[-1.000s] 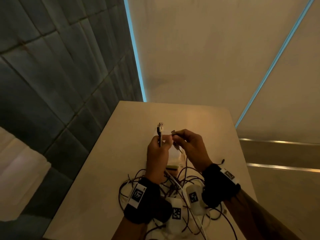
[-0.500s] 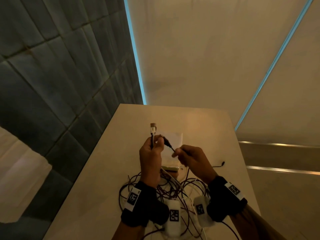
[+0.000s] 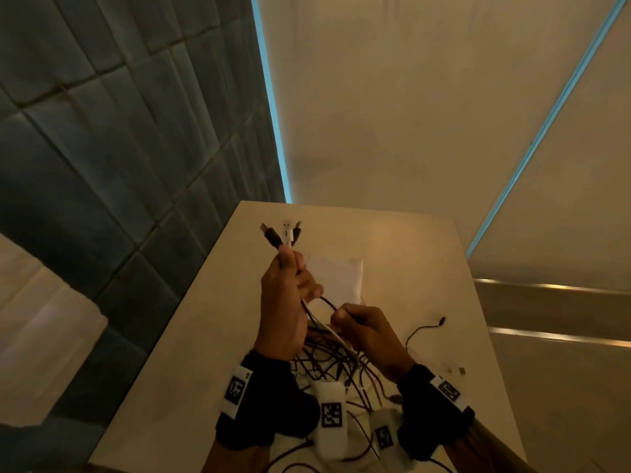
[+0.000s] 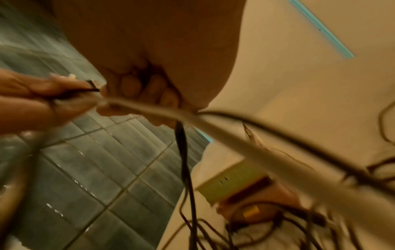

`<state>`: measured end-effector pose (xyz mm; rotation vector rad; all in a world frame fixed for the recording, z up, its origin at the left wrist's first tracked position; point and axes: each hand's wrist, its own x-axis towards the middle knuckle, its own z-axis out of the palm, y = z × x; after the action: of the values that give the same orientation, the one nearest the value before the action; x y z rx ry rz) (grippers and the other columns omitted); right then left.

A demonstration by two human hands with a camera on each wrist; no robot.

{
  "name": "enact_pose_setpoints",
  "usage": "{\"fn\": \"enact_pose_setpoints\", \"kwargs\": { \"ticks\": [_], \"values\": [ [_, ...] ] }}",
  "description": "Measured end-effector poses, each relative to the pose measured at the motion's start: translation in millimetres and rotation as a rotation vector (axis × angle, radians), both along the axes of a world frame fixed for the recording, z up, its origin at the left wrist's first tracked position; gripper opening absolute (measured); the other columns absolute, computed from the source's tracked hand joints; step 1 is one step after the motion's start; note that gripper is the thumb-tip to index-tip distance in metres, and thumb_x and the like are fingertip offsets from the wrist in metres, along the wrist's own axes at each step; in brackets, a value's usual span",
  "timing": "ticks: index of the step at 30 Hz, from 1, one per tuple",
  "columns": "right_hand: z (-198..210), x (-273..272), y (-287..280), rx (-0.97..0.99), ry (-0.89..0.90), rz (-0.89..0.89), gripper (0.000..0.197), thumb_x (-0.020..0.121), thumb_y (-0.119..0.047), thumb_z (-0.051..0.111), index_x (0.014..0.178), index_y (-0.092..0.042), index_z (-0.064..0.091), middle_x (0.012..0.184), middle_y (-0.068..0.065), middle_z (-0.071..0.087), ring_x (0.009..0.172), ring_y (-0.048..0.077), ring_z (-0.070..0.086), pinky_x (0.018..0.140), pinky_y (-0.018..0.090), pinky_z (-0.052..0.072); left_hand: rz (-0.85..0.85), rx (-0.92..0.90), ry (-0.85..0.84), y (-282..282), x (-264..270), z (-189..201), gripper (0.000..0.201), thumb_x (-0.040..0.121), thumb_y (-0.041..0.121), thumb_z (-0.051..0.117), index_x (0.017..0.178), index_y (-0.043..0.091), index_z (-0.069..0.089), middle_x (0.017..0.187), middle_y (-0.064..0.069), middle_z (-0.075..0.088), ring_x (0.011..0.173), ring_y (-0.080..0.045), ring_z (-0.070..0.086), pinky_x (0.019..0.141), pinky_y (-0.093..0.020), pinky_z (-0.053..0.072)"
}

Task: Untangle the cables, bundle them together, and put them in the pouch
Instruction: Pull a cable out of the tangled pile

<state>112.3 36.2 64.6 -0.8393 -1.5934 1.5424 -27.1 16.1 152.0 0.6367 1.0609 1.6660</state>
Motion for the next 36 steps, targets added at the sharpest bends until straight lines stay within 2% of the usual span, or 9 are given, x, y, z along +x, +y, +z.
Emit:
{"fn": "enact_pose_setpoints", "kwargs": {
  "ticks": [3, 12, 15, 18, 24, 28, 31, 33, 36],
  "values": [
    [-17, -4, -4, -0.057, 0.01, -0.003, 0.039, 0.099, -0.005, 0.045, 0.063, -0.014, 0.054, 0.052, -0.013, 0.049, 0.048, -0.004, 0.043, 0.05, 0.011, 0.035, -0.018, 0.019, 0.056, -5, -7, 10, 0.039, 0.103, 0.037, 0.033, 0.072, 0.016, 0.046, 0.056, 0.005, 0.024, 0.05, -0.01, 0.019, 0.049, -0.026, 0.021],
    [-38, -17, -1, -0.074, -0.049, -0.025, 0.034, 0.1, 0.003, 0.04, 0.068, -0.004, 0.051, 0.051, -0.014, 0.053, 0.053, -0.006, 0.052, 0.058, 0.007, 0.04, 0.04, 0.137, -0.045, -16, -18, 23, 0.046, 0.104, 0.029, 0.033, 0.062, 0.018, 0.05, 0.054, 0.005, 0.025, 0.043, -0.007, 0.018, 0.043, -0.022, 0.018],
    [-66, -14, -1, -0.073, -0.114, -0.05, 0.032, 0.099, -0.016, 0.047, 0.069, -0.007, 0.053, 0.054, -0.011, 0.049, 0.053, -0.002, 0.042, 0.056, 0.016, 0.034, 0.07, 0.174, -0.094, -19, -27, 28, 0.049, 0.104, 0.028, 0.032, 0.06, 0.019, 0.051, 0.052, 0.007, 0.026, 0.041, -0.006, 0.02, 0.04, -0.02, 0.021],
    [-82, -7, -2, -0.139, -0.155, -0.096, 0.032, 0.1, -0.014, 0.047, 0.069, -0.011, 0.058, 0.059, -0.009, 0.048, 0.055, 0.005, 0.041, 0.055, 0.022, 0.033, 0.101, 0.176, -0.11, -21, -35, 29, 0.046, 0.104, 0.028, 0.031, 0.063, 0.018, 0.049, 0.051, 0.008, 0.027, 0.04, -0.005, 0.02, 0.039, -0.019, 0.021],
    [-18, -15, 9, -0.156, 0.002, -0.269, 0.026, 0.097, -0.011, 0.052, 0.076, -0.001, 0.063, 0.057, -0.011, 0.045, 0.05, 0.006, 0.04, 0.045, 0.02, 0.033, 0.099, 0.013, 0.041, -18, -38, 21, 0.041, 0.104, 0.031, 0.033, 0.068, 0.016, 0.045, 0.048, 0.006, 0.034, 0.038, -0.006, 0.022, 0.036, -0.019, 0.018],
    [34, -31, 5, 0.006, 0.111, -0.181, 0.024, 0.095, -0.021, 0.055, 0.079, -0.007, 0.065, 0.053, -0.011, 0.042, 0.049, 0.011, 0.032, 0.049, 0.025, 0.027, 0.088, -0.16, 0.138, -16, -29, 15, 0.038, 0.103, 0.032, 0.035, 0.07, 0.015, 0.044, 0.06, -0.004, 0.059, 0.045, -0.013, 0.043, 0.04, -0.021, 0.027],
    [63, -36, -5, 0.057, 0.22, -0.064, 0.023, 0.097, -0.008, 0.051, 0.082, 0.002, 0.065, 0.057, -0.011, 0.055, 0.048, 0.005, 0.041, 0.05, 0.021, 0.032, 0.015, -0.208, 0.078, -17, -26, 11, 0.04, 0.103, 0.035, 0.034, 0.069, 0.016, 0.043, 0.08, -0.011, 0.074, 0.069, -0.022, 0.068, 0.058, -0.03, 0.05],
    [65, -36, -6, 0.048, 0.222, 0.007, 0.024, 0.096, 0.001, 0.047, 0.079, 0.005, 0.063, 0.057, -0.013, 0.059, 0.048, -0.003, 0.047, 0.051, 0.012, 0.035, -0.083, -0.137, -0.069, -18, -28, 15, 0.041, 0.103, 0.037, 0.031, 0.069, 0.017, 0.042, 0.088, -0.017, 0.074, 0.082, -0.029, 0.07, 0.07, -0.036, 0.053],
    [48, -35, -5, -0.016, 0.172, 0.058, 0.028, 0.097, -0.006, 0.051, 0.071, -0.007, 0.062, 0.05, -0.013, 0.045, 0.045, 0.0, 0.036, 0.047, 0.014, 0.029, -0.107, -0.049, -0.202, -17, -29, 23, 0.041, 0.103, 0.037, 0.031, 0.069, 0.016, 0.043, 0.056, -0.001, 0.051, 0.054, -0.017, 0.052, 0.061, -0.031, 0.047]
  ]
}}
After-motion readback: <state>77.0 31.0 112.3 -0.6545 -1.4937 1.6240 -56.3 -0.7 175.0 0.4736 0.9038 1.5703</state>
